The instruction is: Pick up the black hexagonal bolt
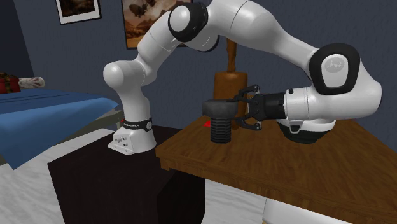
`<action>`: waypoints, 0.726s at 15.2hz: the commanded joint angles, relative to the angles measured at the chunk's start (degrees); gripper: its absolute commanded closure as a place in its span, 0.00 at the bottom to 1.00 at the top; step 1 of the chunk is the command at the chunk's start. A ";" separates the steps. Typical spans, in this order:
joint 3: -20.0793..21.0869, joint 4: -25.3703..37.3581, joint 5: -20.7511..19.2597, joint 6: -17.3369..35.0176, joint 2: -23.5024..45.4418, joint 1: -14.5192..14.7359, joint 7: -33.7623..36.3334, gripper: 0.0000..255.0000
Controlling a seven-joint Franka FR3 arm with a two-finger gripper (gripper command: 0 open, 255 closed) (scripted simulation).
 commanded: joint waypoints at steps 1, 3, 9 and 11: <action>-0.03 0.47 -0.04 -1.10 -0.62 0.00 0.06 1.00; -0.09 0.88 -0.12 -2.18 -1.29 0.00 0.12 1.00; -0.23 2.48 -0.32 -5.55 -3.11 -0.06 0.33 1.00; -0.27 3.18 -0.37 -6.74 -3.62 -0.11 0.41 1.00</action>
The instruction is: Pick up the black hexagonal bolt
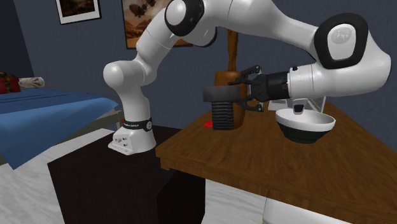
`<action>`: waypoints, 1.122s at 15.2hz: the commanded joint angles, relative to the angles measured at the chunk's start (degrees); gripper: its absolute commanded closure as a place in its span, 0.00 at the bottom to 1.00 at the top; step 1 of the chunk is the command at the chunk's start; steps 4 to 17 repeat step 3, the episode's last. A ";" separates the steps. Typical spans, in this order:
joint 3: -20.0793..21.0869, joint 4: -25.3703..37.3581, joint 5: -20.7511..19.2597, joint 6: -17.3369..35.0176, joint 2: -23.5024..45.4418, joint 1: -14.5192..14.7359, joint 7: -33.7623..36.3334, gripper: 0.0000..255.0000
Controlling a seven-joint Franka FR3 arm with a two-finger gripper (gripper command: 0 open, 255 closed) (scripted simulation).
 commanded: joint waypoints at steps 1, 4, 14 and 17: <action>-0.02 0.79 -0.11 -1.25 -0.43 -0.10 -0.04 1.00; -0.02 0.84 -0.12 -1.34 -0.47 -0.11 -0.04 1.00; -0.02 0.84 -0.12 -1.34 -0.47 -0.11 -0.04 1.00; -0.02 0.84 -0.12 -1.34 -0.47 -0.11 -0.04 1.00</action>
